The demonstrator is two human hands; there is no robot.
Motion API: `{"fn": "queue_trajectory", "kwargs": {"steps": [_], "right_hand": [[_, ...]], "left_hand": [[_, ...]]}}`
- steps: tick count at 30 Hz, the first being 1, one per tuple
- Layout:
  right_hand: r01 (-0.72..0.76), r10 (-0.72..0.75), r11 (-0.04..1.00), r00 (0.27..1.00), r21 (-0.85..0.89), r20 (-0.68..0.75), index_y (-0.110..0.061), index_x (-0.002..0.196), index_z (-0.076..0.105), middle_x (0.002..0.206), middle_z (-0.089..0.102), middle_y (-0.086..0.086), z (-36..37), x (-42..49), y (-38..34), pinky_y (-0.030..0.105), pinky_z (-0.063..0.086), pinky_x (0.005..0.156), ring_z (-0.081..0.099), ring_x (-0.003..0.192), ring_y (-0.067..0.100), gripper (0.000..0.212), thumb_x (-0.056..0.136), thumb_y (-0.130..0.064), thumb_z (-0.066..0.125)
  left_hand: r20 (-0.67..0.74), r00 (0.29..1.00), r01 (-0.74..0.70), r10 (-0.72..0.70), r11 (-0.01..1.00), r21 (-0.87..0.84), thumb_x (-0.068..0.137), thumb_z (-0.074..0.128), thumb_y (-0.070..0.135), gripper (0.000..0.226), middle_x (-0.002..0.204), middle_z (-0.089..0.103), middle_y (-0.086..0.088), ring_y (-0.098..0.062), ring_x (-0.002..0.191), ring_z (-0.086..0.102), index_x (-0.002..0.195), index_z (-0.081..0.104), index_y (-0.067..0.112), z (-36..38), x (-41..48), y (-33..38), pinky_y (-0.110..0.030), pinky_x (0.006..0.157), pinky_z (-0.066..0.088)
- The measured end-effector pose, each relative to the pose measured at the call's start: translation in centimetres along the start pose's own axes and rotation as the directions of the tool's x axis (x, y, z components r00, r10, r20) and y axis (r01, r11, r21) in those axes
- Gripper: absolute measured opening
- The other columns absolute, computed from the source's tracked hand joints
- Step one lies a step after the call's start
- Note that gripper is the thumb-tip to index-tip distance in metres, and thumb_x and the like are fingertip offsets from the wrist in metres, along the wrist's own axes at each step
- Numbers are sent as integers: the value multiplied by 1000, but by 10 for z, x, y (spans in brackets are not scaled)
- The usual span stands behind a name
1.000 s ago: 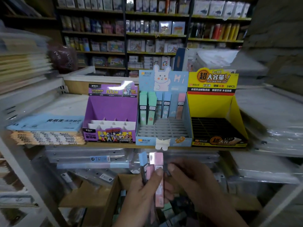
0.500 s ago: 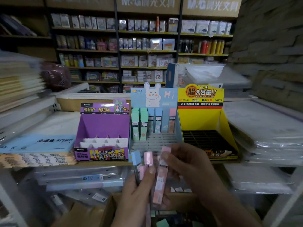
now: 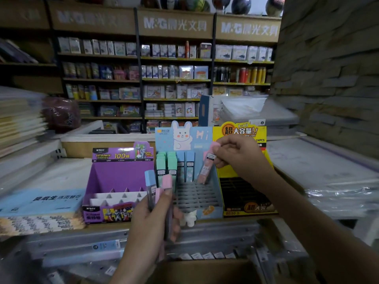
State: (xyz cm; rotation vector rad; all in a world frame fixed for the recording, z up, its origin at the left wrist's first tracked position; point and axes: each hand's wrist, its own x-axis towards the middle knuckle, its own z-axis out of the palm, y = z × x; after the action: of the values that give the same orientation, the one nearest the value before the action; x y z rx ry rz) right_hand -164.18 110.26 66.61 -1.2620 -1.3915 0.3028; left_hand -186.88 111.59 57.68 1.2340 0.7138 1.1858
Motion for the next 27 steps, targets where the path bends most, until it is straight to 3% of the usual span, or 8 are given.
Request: {"fn": "queue_trajectory", "kwargs": {"steps": [4,7,12,17,21,24,27], "right_hand": [[67,-67,986,998,-156,6,-17,97,64,81,65,18,3,22,12,37,61,59,72,64,21,13,92,-5,67],[129,-120,962,991,-240,51,-17,97,64,81,67,12,5,33,19,42,62,63,71,63,18,10,92,-9,68],[185,-170,934,983,-305,75,-16,89,68,74,69,2,8,46,22,35,58,65,68,62,15,6,89,-11,71],[216,-172,912,973,-349,153,-20,88,68,78,67,2,10,50,22,23,54,64,61,67,10,12,87,-9,74],[228,-160,895,966,-383,203,-21,90,67,79,65,2,8,49,25,19,46,58,58,69,18,13,87,-10,73],[227,-166,896,969,-382,185,-21,89,68,75,64,1,8,50,26,11,40,54,51,61,4,12,86,-11,75],[220,-168,902,972,-373,167,-20,88,70,74,64,5,10,51,26,11,39,53,49,58,2,11,85,-13,77]], "left_hand": [[-34,999,28,-28,1000,7,95,58,12,25,62,62,-25,-24,37,44,76,63,-3,1,10,2,-25,36,34],[-32,999,25,-25,1000,1,94,56,8,23,59,60,-21,-24,39,45,77,62,-6,3,16,2,-26,38,35],[-23,999,32,-32,999,-17,99,55,8,34,54,54,-24,-24,36,45,74,66,-11,8,20,6,-26,37,37],[-12,999,35,-36,998,-44,102,52,6,35,51,56,-19,-24,35,47,86,60,-23,12,20,10,-25,35,38],[-11,1000,28,-29,999,-43,103,51,8,36,53,58,-21,-25,38,50,86,61,-22,10,23,10,-27,37,41],[-18,999,28,-29,998,-53,103,52,8,35,57,59,-24,-26,41,53,81,63,-16,9,25,6,-28,38,42],[-11,999,32,-33,998,-61,103,53,8,35,62,62,-25,-26,44,56,74,66,-8,9,27,2,-30,39,44]]}}
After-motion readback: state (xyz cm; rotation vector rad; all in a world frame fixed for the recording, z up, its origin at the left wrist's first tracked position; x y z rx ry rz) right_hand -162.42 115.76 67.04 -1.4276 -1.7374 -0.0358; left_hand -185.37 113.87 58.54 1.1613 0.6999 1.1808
